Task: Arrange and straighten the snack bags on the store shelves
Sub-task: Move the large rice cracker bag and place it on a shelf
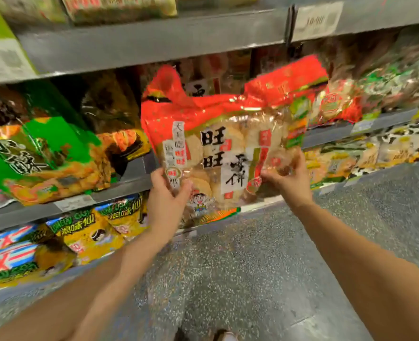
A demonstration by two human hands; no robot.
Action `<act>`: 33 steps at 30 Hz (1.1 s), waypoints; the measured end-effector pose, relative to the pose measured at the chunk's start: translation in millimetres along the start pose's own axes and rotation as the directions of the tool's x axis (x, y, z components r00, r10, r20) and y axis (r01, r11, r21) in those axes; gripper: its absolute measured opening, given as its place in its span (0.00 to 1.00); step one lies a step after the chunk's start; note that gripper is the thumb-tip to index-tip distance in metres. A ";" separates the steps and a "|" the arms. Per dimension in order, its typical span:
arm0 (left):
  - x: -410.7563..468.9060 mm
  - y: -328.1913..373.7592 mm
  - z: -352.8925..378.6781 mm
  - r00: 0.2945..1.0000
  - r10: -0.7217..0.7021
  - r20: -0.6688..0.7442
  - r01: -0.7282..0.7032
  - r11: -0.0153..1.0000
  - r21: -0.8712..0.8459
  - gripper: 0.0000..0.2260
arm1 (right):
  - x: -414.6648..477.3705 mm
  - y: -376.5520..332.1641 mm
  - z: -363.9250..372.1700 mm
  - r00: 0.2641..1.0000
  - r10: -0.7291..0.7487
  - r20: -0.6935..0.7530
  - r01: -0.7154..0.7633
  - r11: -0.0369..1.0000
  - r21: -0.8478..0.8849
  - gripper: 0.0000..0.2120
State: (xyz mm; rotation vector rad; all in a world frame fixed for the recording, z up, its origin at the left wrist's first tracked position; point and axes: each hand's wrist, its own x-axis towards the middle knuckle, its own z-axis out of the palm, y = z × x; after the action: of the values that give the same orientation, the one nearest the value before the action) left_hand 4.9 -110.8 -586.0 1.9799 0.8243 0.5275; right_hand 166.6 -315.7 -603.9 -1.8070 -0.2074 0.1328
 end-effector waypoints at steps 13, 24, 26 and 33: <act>81.5 27.8 -0.5 0.997 0.054 -0.050 -0.053 0.998 0.021 0.36 | 91.4 -42.1 38.3 0.993 -0.082 0.084 0.078 0.996 0.047 0.39; 99.5 35.2 6.1 0.987 0.093 -0.133 -0.084 0.994 0.076 0.43 | 96.5 -47.9 54.7 0.998 -0.049 0.044 0.048 0.999 0.005 0.31; 100.5 33.2 6.4 0.986 0.085 -0.142 -0.076 0.995 0.067 0.42 | 95.9 -52.8 57.0 0.998 -0.043 0.045 0.044 0.999 -0.023 0.31; 96.7 23.3 4.7 0.976 0.042 -0.214 -0.038 0.999 0.024 0.39 | 99.9 -73.6 75.9 0.995 -0.088 0.046 0.093 0.988 -0.120 0.38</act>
State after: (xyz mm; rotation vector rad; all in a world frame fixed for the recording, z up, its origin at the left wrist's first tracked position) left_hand 82.3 -52.1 -564.2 1.9844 0.9258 0.7704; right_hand 243.9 -205.4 -549.0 -1.9138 -0.3321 0.0936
